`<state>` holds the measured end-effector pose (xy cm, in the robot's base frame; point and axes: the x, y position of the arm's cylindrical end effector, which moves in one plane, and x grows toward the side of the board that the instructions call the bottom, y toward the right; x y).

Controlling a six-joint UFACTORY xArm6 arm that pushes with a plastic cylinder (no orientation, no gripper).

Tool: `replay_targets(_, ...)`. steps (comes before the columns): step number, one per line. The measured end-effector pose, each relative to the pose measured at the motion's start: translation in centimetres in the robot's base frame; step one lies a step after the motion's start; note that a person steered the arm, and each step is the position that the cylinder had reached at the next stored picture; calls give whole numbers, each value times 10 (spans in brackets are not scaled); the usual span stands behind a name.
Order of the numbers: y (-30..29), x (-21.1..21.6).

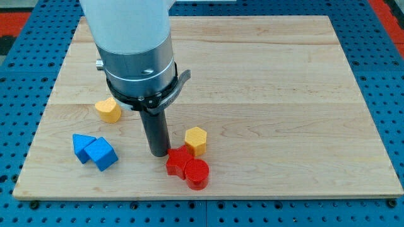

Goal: Move green star to right side of the yellow hexagon

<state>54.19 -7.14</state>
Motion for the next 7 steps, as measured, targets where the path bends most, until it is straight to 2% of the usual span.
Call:
replay_targets(2,-28,-27)
replay_targets(5,7,-225)
replay_targets(6,-51,-243)
replay_targets(7,-64,-209)
